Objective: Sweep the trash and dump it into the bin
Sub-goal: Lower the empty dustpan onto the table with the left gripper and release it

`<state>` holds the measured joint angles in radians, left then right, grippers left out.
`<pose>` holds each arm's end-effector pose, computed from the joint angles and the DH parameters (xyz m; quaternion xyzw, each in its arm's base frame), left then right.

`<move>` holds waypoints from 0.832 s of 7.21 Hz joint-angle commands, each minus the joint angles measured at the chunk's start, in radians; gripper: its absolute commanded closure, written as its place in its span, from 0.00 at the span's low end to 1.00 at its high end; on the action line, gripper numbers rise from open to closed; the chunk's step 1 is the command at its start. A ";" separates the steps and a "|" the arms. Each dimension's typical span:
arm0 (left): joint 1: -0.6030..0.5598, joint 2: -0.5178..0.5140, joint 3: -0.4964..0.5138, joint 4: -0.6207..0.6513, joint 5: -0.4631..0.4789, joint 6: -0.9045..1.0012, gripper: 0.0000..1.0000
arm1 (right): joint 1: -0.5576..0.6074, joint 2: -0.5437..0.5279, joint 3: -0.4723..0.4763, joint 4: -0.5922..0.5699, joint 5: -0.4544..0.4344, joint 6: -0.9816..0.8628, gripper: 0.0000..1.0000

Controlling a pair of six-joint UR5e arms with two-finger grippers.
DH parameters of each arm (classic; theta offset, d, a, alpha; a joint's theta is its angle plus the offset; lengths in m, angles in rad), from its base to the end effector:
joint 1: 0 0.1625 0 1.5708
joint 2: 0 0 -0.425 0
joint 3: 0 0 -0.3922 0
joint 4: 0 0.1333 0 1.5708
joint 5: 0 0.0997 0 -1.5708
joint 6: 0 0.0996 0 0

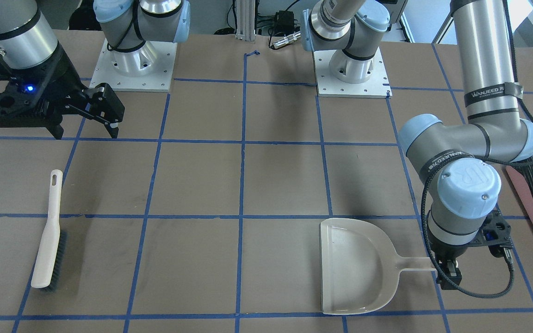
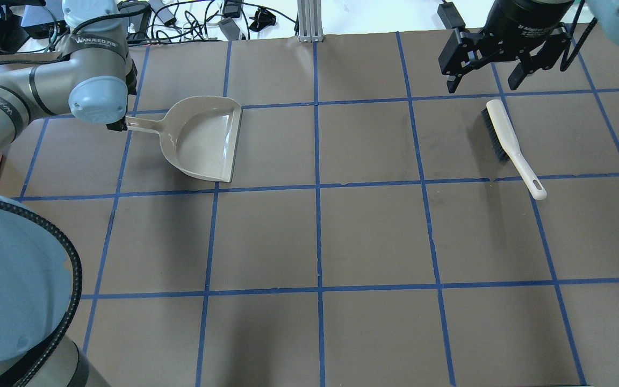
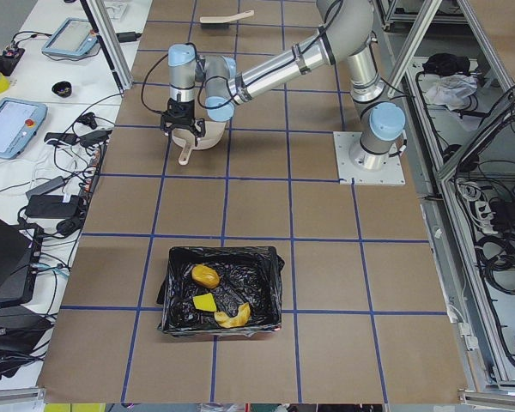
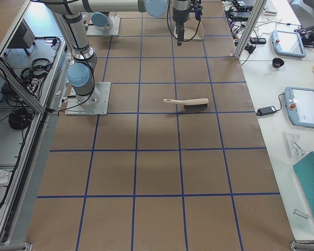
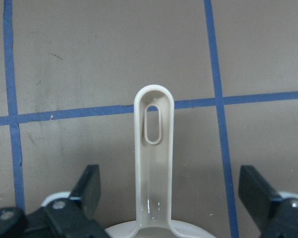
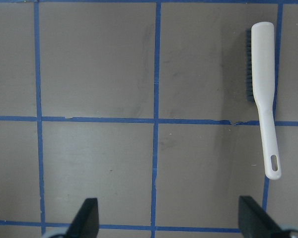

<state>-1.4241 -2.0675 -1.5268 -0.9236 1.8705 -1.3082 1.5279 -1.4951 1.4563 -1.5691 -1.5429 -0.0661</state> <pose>-0.0046 -0.6794 0.2905 -0.6652 0.7254 -0.1618 0.0716 0.1133 -0.5327 0.5057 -0.0119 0.9997 -0.0193 0.0129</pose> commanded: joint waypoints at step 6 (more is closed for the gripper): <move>0.028 0.266 0.172 -0.314 -0.073 0.285 0.00 | 0.000 0.001 0.006 0.008 0.000 0.000 0.00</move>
<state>-1.3834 -1.8513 -1.3933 -1.1411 1.8023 -1.0627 1.5279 -1.4942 1.4611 -1.5635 -1.5452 -0.0660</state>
